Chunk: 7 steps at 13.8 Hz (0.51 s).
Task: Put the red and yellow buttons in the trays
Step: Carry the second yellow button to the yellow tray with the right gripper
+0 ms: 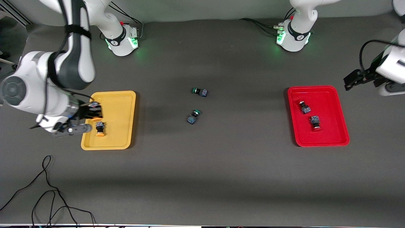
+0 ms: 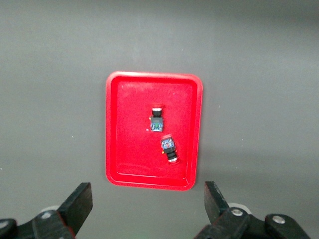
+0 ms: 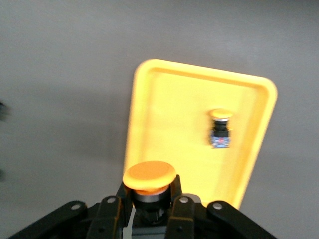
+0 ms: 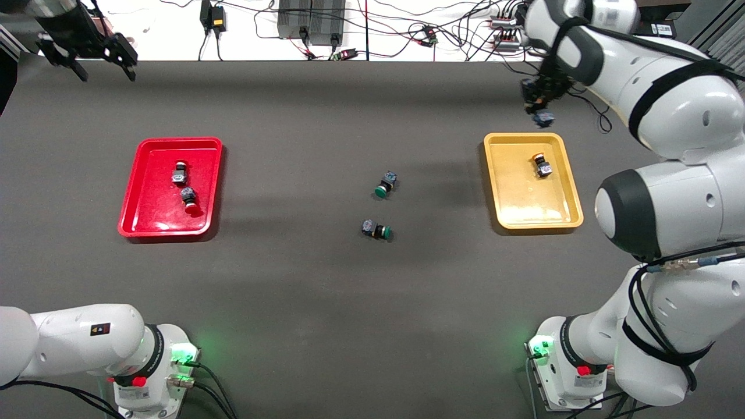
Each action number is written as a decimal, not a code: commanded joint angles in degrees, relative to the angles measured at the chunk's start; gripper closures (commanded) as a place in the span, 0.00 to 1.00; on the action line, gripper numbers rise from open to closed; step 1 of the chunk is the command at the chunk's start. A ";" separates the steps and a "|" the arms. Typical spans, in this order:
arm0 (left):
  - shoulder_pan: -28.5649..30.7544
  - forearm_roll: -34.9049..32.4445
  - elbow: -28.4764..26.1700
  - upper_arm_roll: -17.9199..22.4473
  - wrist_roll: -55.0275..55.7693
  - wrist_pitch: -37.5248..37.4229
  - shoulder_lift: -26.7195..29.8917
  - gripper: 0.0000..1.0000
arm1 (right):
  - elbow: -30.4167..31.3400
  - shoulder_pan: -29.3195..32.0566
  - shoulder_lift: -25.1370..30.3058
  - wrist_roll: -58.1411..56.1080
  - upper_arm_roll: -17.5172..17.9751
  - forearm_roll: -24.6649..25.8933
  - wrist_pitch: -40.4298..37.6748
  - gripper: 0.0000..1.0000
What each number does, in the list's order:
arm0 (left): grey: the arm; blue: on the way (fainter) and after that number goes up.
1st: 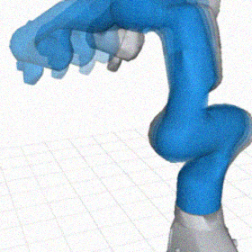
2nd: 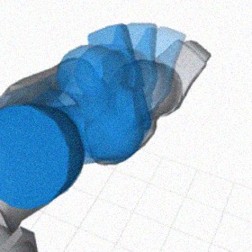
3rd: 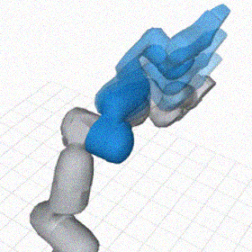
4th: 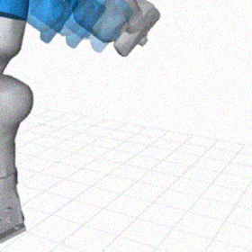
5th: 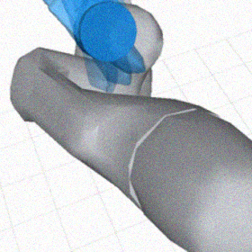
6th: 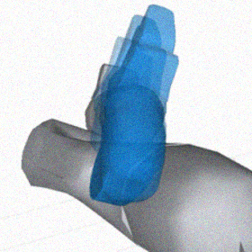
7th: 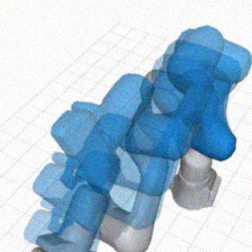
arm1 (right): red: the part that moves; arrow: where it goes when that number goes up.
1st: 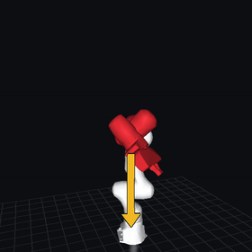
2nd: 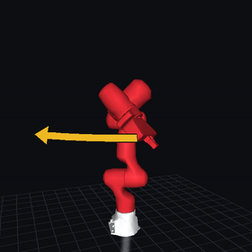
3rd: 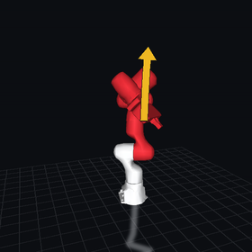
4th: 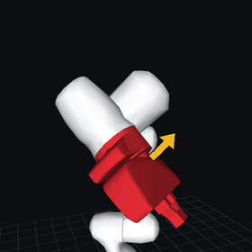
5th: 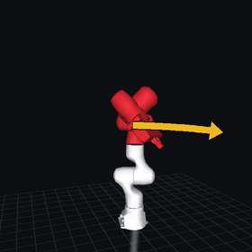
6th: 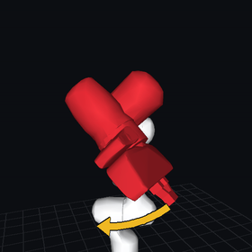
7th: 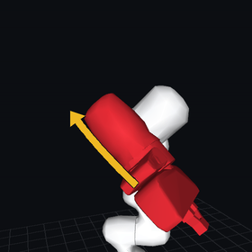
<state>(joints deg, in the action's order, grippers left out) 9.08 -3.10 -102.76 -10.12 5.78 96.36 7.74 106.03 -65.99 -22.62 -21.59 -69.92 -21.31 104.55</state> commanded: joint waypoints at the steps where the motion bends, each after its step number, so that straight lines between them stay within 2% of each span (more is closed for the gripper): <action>1: -0.47 0.20 3.26 0.37 -2.87 -1.35 -1.59 0.00 | 11.53 -1.25 0.56 -5.47 0.13 -0.56 14.04 0.84; 3: -0.21 0.11 3.18 0.45 -3.49 -1.61 -1.59 0.00 | 18.13 -1.34 -1.53 -5.57 3.02 -5.20 24.61 0.84; 7: -0.21 -0.50 3.53 0.46 -3.58 -2.14 -2.47 0.00 | 18.51 4.18 -8.74 -9.51 12.15 -16.10 26.49 0.84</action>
<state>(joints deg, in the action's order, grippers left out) 9.13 -3.22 -101.14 -9.94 3.31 96.16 6.14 125.71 -64.76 -26.96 -27.10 -61.04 -32.07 130.24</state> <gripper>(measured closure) 0.000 0.670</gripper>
